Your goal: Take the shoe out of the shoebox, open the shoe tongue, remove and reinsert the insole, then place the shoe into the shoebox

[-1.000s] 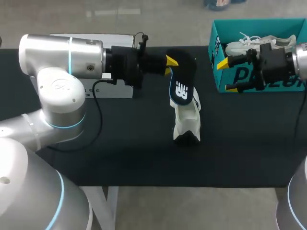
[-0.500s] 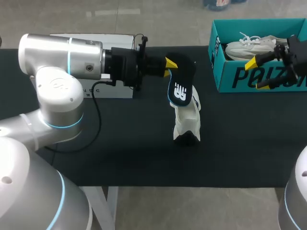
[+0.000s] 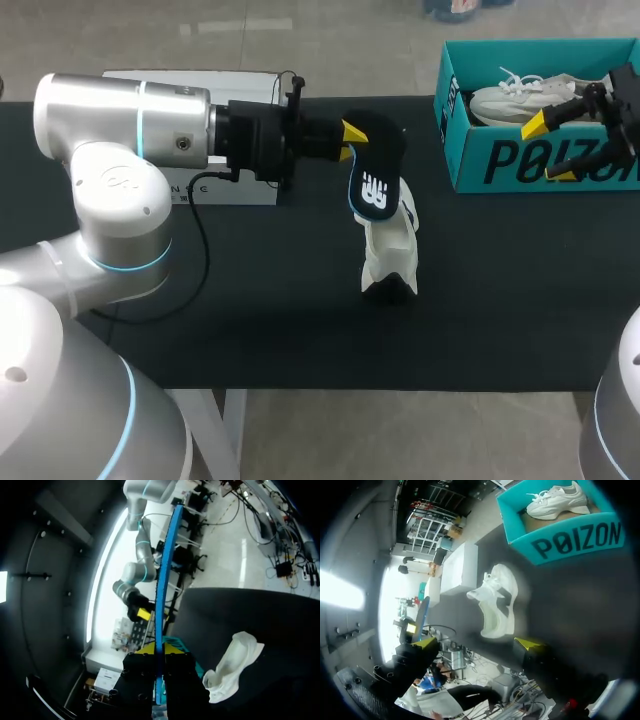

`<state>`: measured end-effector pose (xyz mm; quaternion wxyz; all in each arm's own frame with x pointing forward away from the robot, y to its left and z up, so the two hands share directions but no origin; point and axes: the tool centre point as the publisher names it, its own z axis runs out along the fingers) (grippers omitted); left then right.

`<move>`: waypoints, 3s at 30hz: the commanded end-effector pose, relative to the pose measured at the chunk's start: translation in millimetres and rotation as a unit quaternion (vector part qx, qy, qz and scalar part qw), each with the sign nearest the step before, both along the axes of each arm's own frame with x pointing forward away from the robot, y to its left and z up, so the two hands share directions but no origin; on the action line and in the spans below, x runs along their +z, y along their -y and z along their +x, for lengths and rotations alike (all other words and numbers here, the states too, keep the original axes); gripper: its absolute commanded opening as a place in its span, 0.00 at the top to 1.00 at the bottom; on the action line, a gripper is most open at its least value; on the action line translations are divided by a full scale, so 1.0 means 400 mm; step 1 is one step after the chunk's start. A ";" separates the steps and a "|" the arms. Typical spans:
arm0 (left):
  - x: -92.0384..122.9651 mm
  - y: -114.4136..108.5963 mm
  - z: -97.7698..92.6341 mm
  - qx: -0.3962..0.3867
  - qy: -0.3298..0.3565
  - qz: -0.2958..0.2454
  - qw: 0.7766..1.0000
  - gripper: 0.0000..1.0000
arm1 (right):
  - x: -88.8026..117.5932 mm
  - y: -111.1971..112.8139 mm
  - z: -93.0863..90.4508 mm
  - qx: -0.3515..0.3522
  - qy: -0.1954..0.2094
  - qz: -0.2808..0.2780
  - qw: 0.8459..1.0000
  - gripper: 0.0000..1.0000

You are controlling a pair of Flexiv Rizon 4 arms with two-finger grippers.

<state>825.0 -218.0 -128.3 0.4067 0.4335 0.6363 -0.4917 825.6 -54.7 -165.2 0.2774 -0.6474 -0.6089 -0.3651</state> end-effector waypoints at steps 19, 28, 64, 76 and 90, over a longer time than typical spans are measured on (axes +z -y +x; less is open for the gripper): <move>-0.136 -0.020 -0.051 0.001 -0.075 0.091 0.993 1.00 | 0.000 0.000 -0.002 -0.001 0.000 -0.001 1.000 0.00; -0.257 0.033 -0.102 -0.035 -0.141 0.114 0.983 1.00 | 0.000 0.000 -0.002 -0.001 0.000 -0.001 1.000 0.00; -0.420 0.105 -0.049 -0.081 -0.157 0.126 0.976 1.00 | 0.000 0.000 -0.002 -0.001 0.000 -0.001 1.000 0.00; -0.450 0.124 -0.026 -0.112 -0.143 0.147 0.972 1.00 | 0.000 0.000 -0.002 -0.001 0.000 -0.001 1.000 0.00; -0.478 0.104 0.008 -0.101 -0.124 0.228 0.960 1.00 | 0.000 0.000 -0.002 -0.001 0.000 -0.001 1.000 0.00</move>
